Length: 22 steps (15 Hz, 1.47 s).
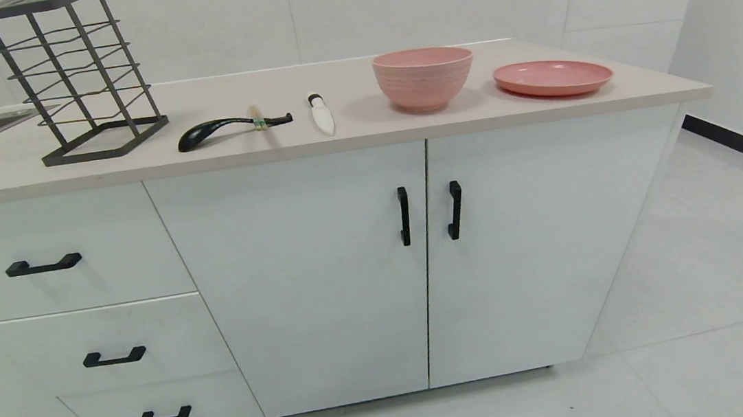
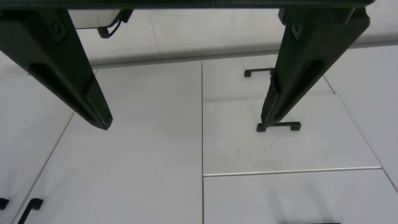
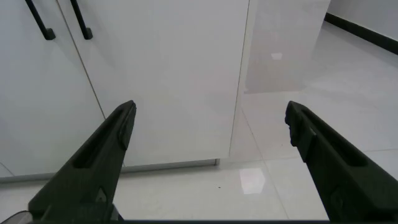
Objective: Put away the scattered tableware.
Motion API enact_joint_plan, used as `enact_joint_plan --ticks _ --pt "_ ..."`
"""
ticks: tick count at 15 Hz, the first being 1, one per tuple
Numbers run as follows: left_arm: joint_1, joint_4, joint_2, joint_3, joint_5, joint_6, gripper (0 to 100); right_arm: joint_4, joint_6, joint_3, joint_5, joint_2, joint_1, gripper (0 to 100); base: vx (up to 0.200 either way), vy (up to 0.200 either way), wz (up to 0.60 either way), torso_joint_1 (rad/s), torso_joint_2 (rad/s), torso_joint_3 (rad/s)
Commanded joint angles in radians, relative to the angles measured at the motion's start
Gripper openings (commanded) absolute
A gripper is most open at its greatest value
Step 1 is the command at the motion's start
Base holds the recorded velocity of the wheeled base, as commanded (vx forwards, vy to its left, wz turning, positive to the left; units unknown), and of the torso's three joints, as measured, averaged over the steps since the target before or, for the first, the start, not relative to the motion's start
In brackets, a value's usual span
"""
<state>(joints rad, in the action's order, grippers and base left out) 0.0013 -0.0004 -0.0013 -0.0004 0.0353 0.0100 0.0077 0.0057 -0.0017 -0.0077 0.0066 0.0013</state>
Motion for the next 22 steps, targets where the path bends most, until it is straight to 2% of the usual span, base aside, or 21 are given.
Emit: enact_joint_plan --ticks 1,4,5,6,7,8,11,12,14,17,19,21,22 --pt "0.000 0.000 0.001 0.000 -0.005 0.008 100 0.000 -0.001 0.000 0.000 0.001 -0.001 100 0.000 0.000 0.00 0.000 0.00 0.000" --pt "0.000 0.000 0.001 0.000 -0.005 0.008 100 -0.035 -0.010 0.002 0.000 0.001 0.000 100 0.000 0.000 0.00 0.000 0.00 0.000" --pt "0.000 0.000 0.001 0.000 -0.005 0.008 100 -0.115 -0.010 0.002 0.002 0.001 -0.001 100 0.000 0.000 0.00 0.000 0.00 0.000" --pt "0.000 0.000 0.001 0.000 -0.005 0.008 100 -0.121 -0.010 0.002 0.002 0.001 -0.001 100 0.000 0.000 0.00 0.000 0.00 0.000" --pt "0.000 0.000 0.001 0.000 -0.005 0.008 100 -0.247 -0.006 -0.004 0.005 0.001 -0.001 100 0.000 0.000 0.00 0.000 0.00 0.000" --pt "0.000 0.000 0.001 0.000 -0.003 0.008 100 -0.230 -0.004 -0.026 0.021 0.004 -0.001 100 0.000 0.000 0.00 0.000 0.00 0.000" --pt "0.000 0.000 0.001 0.000 -0.002 0.008 100 -0.061 -0.010 -0.205 0.132 0.145 0.016 100 0.000 0.000 0.00 0.000 0.00 0.000" --pt "0.000 0.000 0.001 0.000 -0.002 0.008 100 -0.026 -0.043 -0.271 0.184 0.257 0.029 100 0.000 0.000 0.00 0.000 0.00 0.000" --pt "0.000 0.000 0.001 0.000 -0.002 0.008 100 -0.043 -0.067 -0.304 0.236 0.412 0.049 100 0.000 0.000 0.00 0.000 0.00 0.000" --pt "0.000 -0.001 0.001 0.000 -0.005 0.008 100 -0.184 -0.087 -0.316 0.255 0.636 0.125 100 0.000 0.000 0.00 0.000 0.00 0.000" --pt "0.000 0.000 0.001 0.000 -0.003 0.008 100 -0.279 -0.147 -0.325 0.328 0.803 0.203 100 0.000 0.000 0.00 0.000 0.00 0.000" --pt "0.000 0.000 0.001 0.000 -0.003 0.008 100 -0.295 -0.155 -0.331 0.342 0.840 0.212 100 0.000 0.000 0.00 0.000 0.00 0.000" --pt "0.000 0.000 0.001 0.000 -0.003 0.008 100 -0.385 -0.181 -0.383 0.406 1.021 0.250 100 0.000 0.000 0.00 0.000 0.00 0.000"
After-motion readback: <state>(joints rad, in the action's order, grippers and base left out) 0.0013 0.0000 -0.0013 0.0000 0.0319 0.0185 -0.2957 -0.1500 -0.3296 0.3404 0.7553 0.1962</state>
